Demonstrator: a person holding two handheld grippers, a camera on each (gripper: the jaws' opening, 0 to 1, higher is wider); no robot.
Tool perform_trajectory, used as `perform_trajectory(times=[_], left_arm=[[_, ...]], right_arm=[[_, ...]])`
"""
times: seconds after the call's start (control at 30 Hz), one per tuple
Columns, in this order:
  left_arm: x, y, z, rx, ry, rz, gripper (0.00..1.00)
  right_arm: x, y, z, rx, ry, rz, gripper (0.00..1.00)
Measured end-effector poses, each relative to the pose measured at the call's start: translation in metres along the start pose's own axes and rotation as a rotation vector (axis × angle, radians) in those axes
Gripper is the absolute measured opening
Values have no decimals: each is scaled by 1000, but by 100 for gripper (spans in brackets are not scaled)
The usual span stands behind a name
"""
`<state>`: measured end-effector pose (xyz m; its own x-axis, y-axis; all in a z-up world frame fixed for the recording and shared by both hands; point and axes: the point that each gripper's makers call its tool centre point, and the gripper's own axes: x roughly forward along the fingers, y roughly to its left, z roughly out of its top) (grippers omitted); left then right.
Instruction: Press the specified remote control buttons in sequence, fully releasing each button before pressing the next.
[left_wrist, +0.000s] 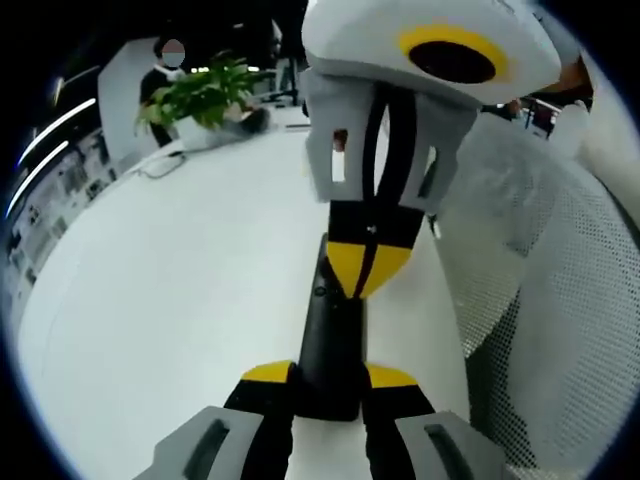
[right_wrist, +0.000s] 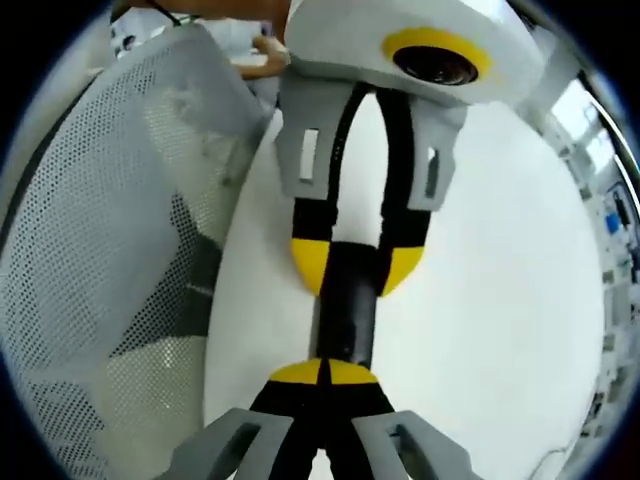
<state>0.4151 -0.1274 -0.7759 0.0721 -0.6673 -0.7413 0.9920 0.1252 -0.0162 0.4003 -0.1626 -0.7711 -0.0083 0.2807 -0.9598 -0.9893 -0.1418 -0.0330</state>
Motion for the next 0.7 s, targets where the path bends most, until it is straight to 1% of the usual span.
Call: perform_trajectory(times=[0.13,0.3,0.5,0.7], left_arm=[[0,1,0,2,-1,-2,25],[0,1,0,3,-3,-4,25],[0,2,0,6,-3,-7,25],[0,2,-1,3,-9,-5,25]], right_arm=[[-4,-5,-1,0,5,2,0],[-20,-14,7,28,-32,3,0],[-33,-23,12,19,-26,-7,0],[-37,-28,16,9,-29,-16,0]])
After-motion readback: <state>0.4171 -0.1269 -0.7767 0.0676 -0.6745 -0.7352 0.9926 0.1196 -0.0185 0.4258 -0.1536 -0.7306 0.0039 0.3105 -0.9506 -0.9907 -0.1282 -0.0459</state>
